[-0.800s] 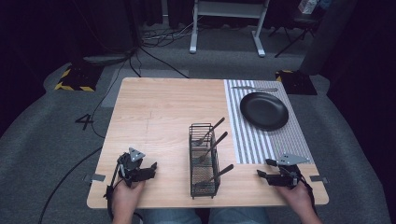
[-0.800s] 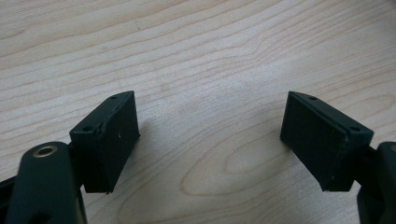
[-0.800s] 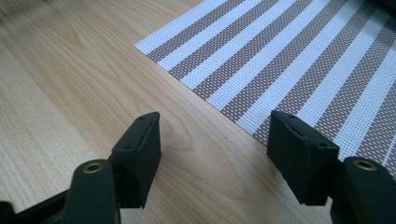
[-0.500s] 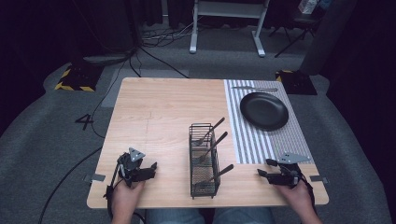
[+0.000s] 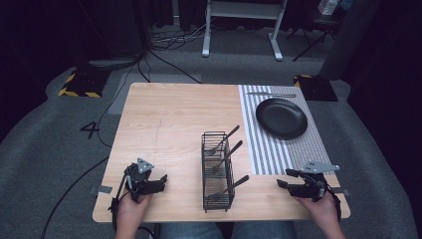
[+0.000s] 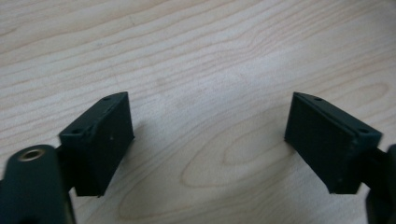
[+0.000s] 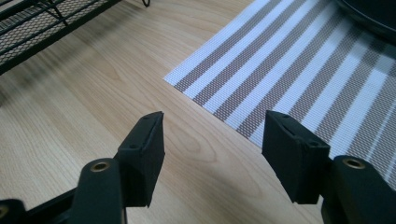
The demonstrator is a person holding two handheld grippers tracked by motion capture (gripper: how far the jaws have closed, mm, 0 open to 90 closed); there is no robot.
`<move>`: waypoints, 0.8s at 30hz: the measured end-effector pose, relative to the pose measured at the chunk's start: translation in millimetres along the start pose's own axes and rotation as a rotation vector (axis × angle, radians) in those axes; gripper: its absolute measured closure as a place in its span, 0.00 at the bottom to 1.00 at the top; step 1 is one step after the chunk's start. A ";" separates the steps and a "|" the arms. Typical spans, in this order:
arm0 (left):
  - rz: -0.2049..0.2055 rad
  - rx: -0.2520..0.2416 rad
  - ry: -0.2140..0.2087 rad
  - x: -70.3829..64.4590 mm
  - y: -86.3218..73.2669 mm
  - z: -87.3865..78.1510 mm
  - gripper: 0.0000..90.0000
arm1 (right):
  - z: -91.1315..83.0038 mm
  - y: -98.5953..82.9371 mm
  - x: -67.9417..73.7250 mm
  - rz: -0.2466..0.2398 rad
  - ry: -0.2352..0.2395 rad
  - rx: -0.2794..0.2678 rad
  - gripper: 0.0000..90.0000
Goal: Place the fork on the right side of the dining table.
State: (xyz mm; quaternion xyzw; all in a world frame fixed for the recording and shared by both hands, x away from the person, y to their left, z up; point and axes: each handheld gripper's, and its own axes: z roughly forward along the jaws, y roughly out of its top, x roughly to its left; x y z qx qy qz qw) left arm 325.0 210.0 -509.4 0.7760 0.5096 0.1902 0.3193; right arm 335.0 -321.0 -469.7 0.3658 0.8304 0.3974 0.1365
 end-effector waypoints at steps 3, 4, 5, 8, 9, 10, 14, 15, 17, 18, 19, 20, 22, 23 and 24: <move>0.002 -0.001 0.001 0.2 -0.6 -0.5 0.16 | -7.5 0.2 1.5 0.011 -0.019 0.024 0.44; 0.005 -0.001 -0.003 0.7 -0.5 -0.3 0.16 | -12.8 0.4 1.1 0.015 -0.017 0.027 0.44; 0.005 -0.001 -0.003 0.7 -0.5 -0.3 0.16 | -12.8 0.4 1.1 0.015 -0.017 0.027 0.44; 0.005 -0.001 -0.003 0.7 -0.5 -0.3 0.16 | -23.3 3.5 3.7 0.022 0.010 0.011 0.43; 0.005 -0.001 -0.003 0.7 -0.6 -0.3 0.16 | -23.3 3.5 3.7 0.022 0.010 0.011 0.43; 0.005 0.000 -0.003 0.8 -0.5 -0.5 0.16 | -25.5 4.5 5.2 0.014 0.011 0.010 0.43; 0.003 -0.002 -0.002 0.6 -0.7 -0.4 0.17 | -32.3 10.5 9.7 0.002 0.007 0.027 0.44; 0.003 -0.002 -0.002 0.7 -0.7 -0.4 0.17 | -34.0 12.7 10.7 0.002 0.010 0.027 0.44; 0.003 -0.002 -0.001 0.6 -0.7 -0.5 0.17 | -37.0 17.9 12.7 -0.002 0.020 0.020 0.44; 0.004 -0.001 -0.001 0.7 -0.7 -0.6 0.17 | -38.3 20.8 14.1 -0.005 0.024 0.018 0.44; 0.004 -0.001 -0.001 0.6 -0.7 -0.5 0.17 | -39.5 23.7 15.4 -0.010 0.030 0.014 0.44; 0.004 -0.001 -0.001 0.6 -0.7 -0.5 0.17 | -40.5 26.7 17.2 -0.012 0.035 0.011 0.43; 0.004 -0.001 -0.001 0.7 -0.7 -0.5 0.17 | -42.2 31.8 21.3 -0.021 0.047 0.007 0.43; 0.004 -0.002 -0.001 0.7 -0.7 -0.4 0.17 | -42.4 33.8 23.6 -0.031 0.055 0.007 0.43; -0.001 -0.001 0.002 0.3 -0.4 -0.1 0.17 | -42.4 35.7 26.0 -0.041 0.061 0.011 0.44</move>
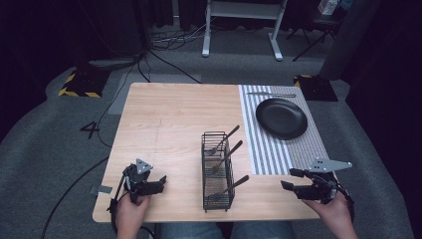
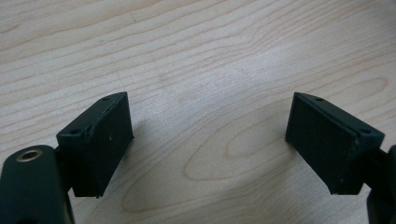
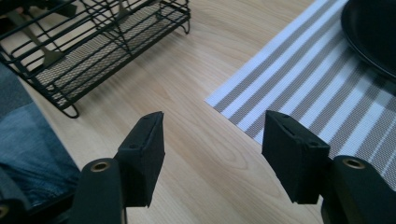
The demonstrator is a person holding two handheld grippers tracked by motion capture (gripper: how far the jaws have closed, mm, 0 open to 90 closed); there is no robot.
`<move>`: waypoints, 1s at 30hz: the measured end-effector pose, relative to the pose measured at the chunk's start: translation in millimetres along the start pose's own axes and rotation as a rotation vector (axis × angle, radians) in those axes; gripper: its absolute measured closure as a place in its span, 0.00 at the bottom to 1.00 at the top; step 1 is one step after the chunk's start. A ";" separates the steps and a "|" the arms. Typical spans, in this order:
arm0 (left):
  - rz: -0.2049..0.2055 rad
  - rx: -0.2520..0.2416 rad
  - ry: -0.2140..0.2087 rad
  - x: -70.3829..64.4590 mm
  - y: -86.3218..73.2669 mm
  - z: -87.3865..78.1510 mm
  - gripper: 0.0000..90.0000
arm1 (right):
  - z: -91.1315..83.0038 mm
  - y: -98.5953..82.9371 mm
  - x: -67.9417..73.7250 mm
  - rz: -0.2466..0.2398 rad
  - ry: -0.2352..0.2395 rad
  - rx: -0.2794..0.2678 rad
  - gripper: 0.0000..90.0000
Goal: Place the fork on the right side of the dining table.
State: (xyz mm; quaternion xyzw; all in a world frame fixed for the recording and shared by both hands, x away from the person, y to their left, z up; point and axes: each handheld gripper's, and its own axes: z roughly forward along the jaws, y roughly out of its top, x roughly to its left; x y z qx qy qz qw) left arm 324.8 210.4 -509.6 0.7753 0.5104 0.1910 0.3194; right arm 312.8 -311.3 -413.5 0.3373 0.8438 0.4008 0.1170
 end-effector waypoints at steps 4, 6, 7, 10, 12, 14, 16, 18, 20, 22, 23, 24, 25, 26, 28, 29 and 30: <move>-0.007 0.001 0.007 -0.8 0.4 0.3 0.16 | -2.0 12.7 10.8 -0.026 0.033 -0.002 0.45; -0.013 -0.001 0.011 -1.5 0.9 1.1 0.16 | -3.6 18.2 14.8 -0.028 0.050 -0.018 0.46; -0.013 -0.001 0.011 -1.5 0.9 1.1 0.16 | -3.6 18.2 14.8 -0.028 0.050 -0.018 0.46; -0.015 -0.001 0.012 -1.8 1.0 1.3 0.16 | -3.4 28.3 21.5 -0.040 0.083 -0.040 0.46; -0.015 -0.001 0.012 -1.8 1.0 1.3 0.16 | -2.2 33.5 24.8 -0.055 0.092 -0.044 0.46; -0.015 -0.001 0.012 -1.8 1.0 1.3 0.16 | -1.0 38.9 27.7 -0.066 0.106 -0.046 0.46; -0.015 -0.001 0.012 -1.9 1.0 1.3 0.16 | -0.1 44.2 30.2 -0.076 0.118 -0.049 0.46; -0.016 -0.001 0.012 -1.9 1.0 1.4 0.16 | 0.3 46.6 31.5 -0.076 0.124 -0.050 0.46; -0.016 -0.001 0.012 -1.9 1.0 1.4 0.16 | 2.1 52.8 35.2 -0.071 0.145 -0.058 0.46; -0.014 0.000 0.012 -1.8 1.0 1.3 0.16 | 3.8 56.1 38.3 -0.068 0.162 -0.062 0.47; -0.015 0.000 0.011 -1.8 1.0 1.4 0.16 | 3.8 56.1 38.3 -0.068 0.162 -0.062 0.47; -0.015 -0.001 0.011 -1.9 1.0 1.4 0.16 | 5.5 59.1 42.2 -0.072 0.180 -0.066 0.47; -0.016 0.000 0.011 -1.9 1.0 1.3 0.16 | 5.5 59.1 42.2 -0.072 0.180 -0.066 0.47; -0.015 0.000 0.011 -1.9 1.0 1.4 0.16 | 6.4 60.6 44.4 -0.076 0.188 -0.067 0.47; -0.015 -0.001 0.011 -1.9 1.0 1.4 0.16 | 8.4 65.0 51.6 -0.092 0.214 -0.067 0.47; -0.015 -0.001 0.012 -1.9 1.0 1.4 0.16 | 9.2 66.4 53.9 -0.099 0.220 -0.068 0.47; -0.015 -0.001 0.011 -1.9 1.0 1.4 0.16 | 10.1 67.7 55.8 -0.104 0.226 -0.066 0.47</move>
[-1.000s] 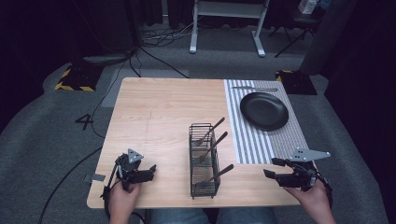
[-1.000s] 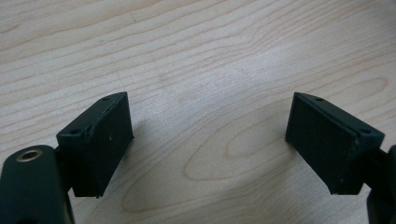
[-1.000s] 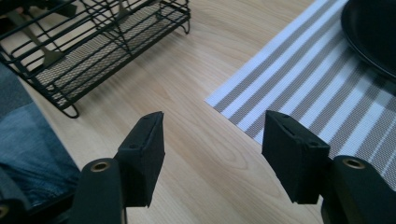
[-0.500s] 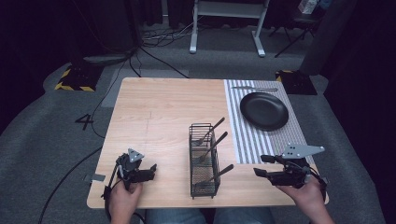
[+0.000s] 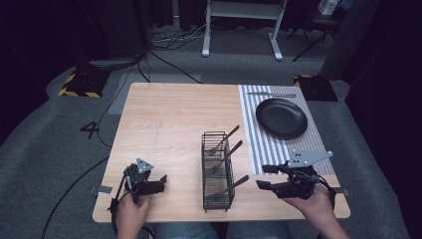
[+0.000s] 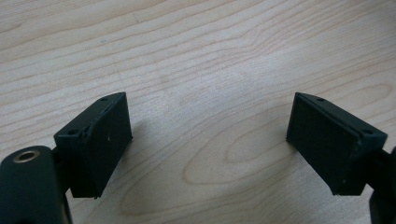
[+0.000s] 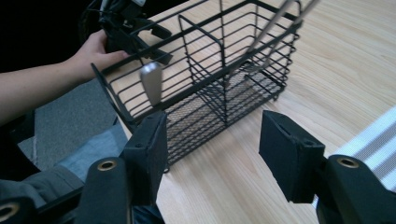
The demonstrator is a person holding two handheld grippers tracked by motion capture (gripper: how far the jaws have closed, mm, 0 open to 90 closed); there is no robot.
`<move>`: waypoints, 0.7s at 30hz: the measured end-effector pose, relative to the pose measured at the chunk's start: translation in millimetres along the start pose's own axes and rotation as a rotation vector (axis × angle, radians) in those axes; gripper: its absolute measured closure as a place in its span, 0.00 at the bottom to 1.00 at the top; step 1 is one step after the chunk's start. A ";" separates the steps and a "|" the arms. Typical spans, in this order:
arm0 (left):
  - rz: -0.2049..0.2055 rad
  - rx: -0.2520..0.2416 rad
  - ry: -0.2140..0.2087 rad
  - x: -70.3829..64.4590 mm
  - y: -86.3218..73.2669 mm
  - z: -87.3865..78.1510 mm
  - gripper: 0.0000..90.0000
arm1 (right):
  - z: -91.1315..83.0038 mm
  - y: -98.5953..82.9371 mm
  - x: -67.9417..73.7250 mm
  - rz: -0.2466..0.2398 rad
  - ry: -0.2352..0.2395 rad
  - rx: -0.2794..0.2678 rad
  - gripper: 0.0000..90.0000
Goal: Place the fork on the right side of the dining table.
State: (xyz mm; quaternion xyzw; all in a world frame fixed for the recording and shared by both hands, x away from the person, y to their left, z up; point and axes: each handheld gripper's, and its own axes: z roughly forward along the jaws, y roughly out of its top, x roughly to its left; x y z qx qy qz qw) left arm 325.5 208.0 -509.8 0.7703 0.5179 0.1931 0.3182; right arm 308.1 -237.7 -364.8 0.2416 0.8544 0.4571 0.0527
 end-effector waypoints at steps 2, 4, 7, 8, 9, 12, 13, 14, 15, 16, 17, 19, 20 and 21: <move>0.000 0.000 0.000 0.0 0.0 0.0 0.16 | 1.5 1.2 1.2 -0.003 0.006 0.004 0.47; 0.000 0.000 0.000 0.0 0.0 0.0 0.16 | 4.6 3.1 3.3 -0.008 0.019 0.007 0.47; -0.001 0.001 -0.001 -0.1 0.0 -0.1 0.16 | 8.6 5.3 6.3 -0.010 0.035 0.008 0.47; 0.000 0.000 0.000 0.0 0.0 0.0 0.16 | 10.8 6.6 8.2 -0.012 0.046 0.006 0.48; -0.001 0.000 0.000 0.0 0.0 0.0 0.16 | 11.7 7.3 9.1 -0.011 0.053 0.006 0.48; 0.000 0.000 0.000 0.0 0.0 0.0 0.16 | 13.6 8.7 10.5 -0.013 0.064 0.003 0.48; 0.000 0.000 0.000 0.0 0.0 0.0 0.16 | 14.8 9.4 11.0 -0.013 0.068 0.002 0.48; 0.000 0.000 0.000 0.0 0.0 0.0 0.16 | 17.1 10.9 11.8 -0.012 0.074 0.003 0.49; 0.000 0.000 0.000 0.0 0.0 0.0 0.16 | 17.1 10.9 11.8 -0.012 0.074 0.003 0.49; 0.000 0.000 0.000 0.0 0.0 0.0 0.16 | 19.8 12.2 12.8 -0.013 0.083 0.004 0.50; 0.000 0.000 0.000 0.0 0.0 0.0 0.16 | 21.2 12.8 13.6 -0.014 0.090 0.006 0.51; -0.002 0.001 -0.001 -0.1 0.0 -0.1 0.16 | 22.7 13.3 14.3 -0.015 0.098 0.008 0.52; 0.000 0.000 0.000 0.0 0.0 0.0 0.16 | 26.1 14.2 15.7 -0.016 0.112 0.014 0.54; 0.000 0.000 0.000 0.0 0.0 0.0 0.16 | 27.9 14.7 16.2 -0.017 0.117 0.016 0.56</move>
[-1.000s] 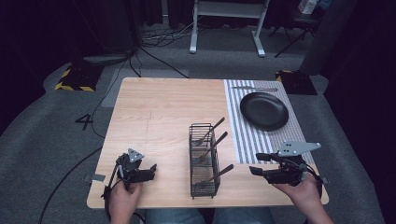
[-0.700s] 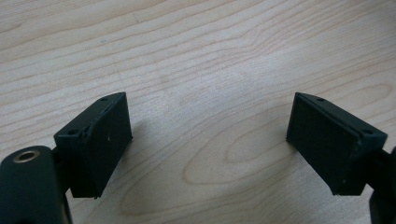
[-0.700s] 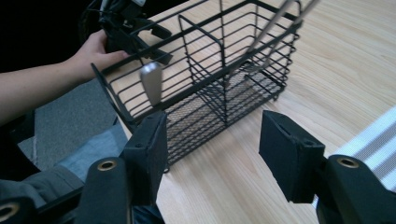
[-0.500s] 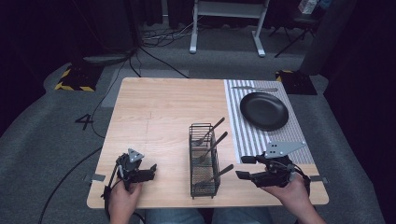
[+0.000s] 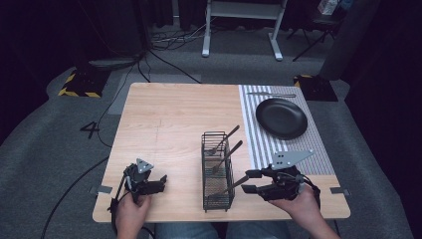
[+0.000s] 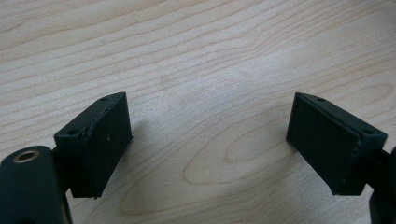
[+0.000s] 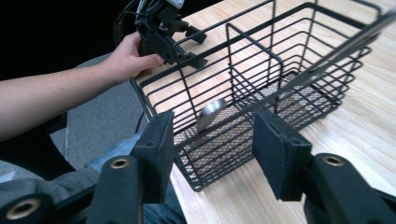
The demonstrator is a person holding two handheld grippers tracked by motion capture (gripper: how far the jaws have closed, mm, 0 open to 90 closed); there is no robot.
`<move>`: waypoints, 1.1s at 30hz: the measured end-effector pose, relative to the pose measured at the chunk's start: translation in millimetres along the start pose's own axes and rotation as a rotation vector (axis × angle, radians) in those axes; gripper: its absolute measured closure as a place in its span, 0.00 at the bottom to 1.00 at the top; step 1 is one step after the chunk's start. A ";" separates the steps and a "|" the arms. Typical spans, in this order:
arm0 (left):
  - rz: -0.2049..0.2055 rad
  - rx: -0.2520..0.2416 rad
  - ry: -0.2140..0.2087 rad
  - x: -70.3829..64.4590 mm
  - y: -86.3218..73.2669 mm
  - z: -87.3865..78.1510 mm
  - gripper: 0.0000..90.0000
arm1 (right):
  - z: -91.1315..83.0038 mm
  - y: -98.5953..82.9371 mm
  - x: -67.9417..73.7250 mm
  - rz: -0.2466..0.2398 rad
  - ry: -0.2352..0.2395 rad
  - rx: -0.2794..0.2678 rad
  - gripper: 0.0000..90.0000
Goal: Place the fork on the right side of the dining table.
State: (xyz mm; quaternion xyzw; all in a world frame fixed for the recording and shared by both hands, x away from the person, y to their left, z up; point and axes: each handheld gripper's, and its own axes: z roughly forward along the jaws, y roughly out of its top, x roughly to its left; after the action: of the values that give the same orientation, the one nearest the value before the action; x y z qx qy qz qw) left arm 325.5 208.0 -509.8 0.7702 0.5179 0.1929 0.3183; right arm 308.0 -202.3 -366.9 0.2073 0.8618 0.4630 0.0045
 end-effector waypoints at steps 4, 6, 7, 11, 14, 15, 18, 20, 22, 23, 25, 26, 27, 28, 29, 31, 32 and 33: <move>0.000 0.000 0.000 0.0 0.0 0.0 0.16 | 5.0 1.3 0.1 0.007 0.022 0.006 0.63; 0.000 0.000 0.000 0.0 0.0 0.0 0.16 | 8.7 2.9 -0.8 0.026 0.037 0.012 0.70; -0.001 0.001 0.000 -0.1 0.0 -0.1 0.16 | 9.8 3.5 -1.4 0.030 0.041 0.012 0.72; 0.000 0.000 0.000 0.0 0.0 0.0 0.16 | 10.6 5.0 -3.9 0.053 0.051 0.012 0.86; -0.001 0.001 0.000 -0.1 0.0 -0.1 0.16 | 10.4 5.5 -3.7 0.058 0.047 0.014 0.87; -0.001 0.001 0.000 -0.1 0.0 -0.1 0.16 | 10.4 5.9 -2.9 0.059 0.037 0.015 0.88; -0.001 0.001 0.000 -0.1 0.0 -0.1 0.16 | 10.3 6.6 -1.6 0.055 0.023 0.014 0.88; -0.001 0.001 0.000 -0.1 0.0 -0.1 0.16 | 10.4 7.5 -1.1 0.054 0.016 0.013 0.89; -0.001 0.001 0.000 -0.1 0.0 -0.1 0.16 | 10.6 8.7 -1.1 0.053 0.012 0.012 0.89; 0.000 0.000 0.000 0.0 0.0 0.0 0.16 | 10.5 10.0 -1.5 0.055 0.011 0.012 0.90; -0.001 0.001 0.000 -0.1 0.0 -0.1 0.16 | 10.8 11.1 -1.4 0.059 0.016 0.005 0.91; -0.001 0.001 0.000 -0.1 0.0 -0.1 0.16 | 10.8 11.1 -1.4 0.059 0.016 0.005 0.91; -0.001 0.001 0.000 -0.1 0.0 -0.1 0.16 | 10.8 11.7 -1.1 0.057 0.011 0.003 0.91; -0.001 0.001 0.000 -0.1 0.0 -0.1 0.16 | 10.9 12.4 -0.4 0.057 0.010 -0.002 0.92; -0.001 0.001 0.000 -0.1 0.0 -0.1 0.16 | 10.3 13.5 0.5 0.053 0.009 -0.014 0.96; -0.001 0.001 0.000 -0.1 0.0 -0.1 0.16 | 9.7 14.0 0.4 0.055 0.018 -0.025 0.96; -0.001 0.001 0.000 -0.1 0.0 -0.1 0.16 | 9.3 14.8 0.4 0.057 0.016 -0.028 0.96; -0.001 0.001 0.000 -0.1 0.0 -0.1 0.16 | 9.0 16.1 0.6 0.052 0.006 -0.027 0.96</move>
State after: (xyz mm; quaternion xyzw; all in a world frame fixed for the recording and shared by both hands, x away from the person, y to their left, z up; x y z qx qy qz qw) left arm 325.4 207.9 -509.8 0.7702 0.5183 0.1924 0.3180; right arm 314.9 -187.1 -359.1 0.2281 0.8497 0.4753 -0.0070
